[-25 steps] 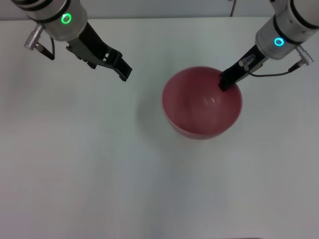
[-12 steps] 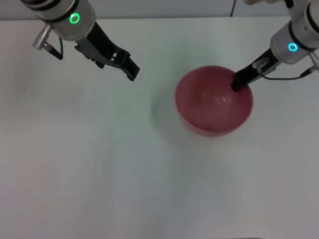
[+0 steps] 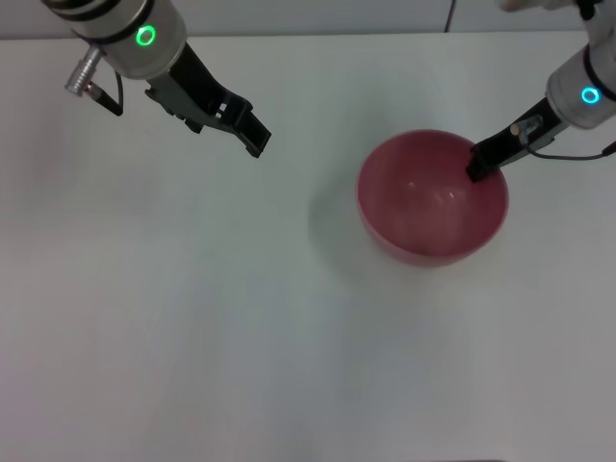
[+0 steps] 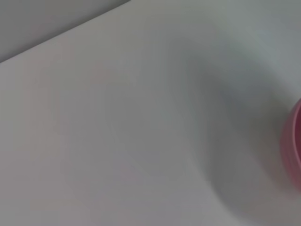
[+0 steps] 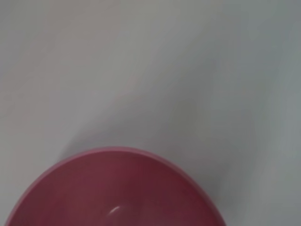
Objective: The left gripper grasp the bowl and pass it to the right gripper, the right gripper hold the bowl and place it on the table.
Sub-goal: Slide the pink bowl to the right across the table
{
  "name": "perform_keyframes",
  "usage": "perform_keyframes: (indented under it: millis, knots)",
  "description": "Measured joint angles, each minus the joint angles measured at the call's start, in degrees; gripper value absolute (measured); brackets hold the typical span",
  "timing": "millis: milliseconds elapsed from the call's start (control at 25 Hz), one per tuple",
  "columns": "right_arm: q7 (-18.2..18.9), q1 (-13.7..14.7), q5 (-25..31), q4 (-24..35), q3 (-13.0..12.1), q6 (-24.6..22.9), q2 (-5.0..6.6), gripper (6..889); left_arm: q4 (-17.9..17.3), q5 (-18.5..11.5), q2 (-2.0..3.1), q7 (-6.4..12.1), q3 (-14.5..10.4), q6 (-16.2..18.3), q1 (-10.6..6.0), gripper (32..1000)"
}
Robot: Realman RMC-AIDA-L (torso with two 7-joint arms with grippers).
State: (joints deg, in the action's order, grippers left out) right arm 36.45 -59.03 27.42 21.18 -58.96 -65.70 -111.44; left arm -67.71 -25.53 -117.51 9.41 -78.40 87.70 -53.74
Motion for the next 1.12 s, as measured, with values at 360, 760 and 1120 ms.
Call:
perform_keyframes:
  millis: [360,760,1120]
  knots:
    - [0.09,0.79,0.0,-0.76,-0.01,0.94,0.09,31,0.62,-0.15,0.0,0.09,0.0,-0.22,-0.32,842]
    - [0.12,2.02,-0.09,-0.99,-0.01,2.0,0.08,32,0.84,-1.04,0.0,0.17,0.0,-0.71,-0.32,841]
    - [0.74,2.09,-0.06,-2.36,-0.01,3.64,0.08,32,1.88,-1.03,0.0,0.27,-0.72,-1.26,-0.32,841]
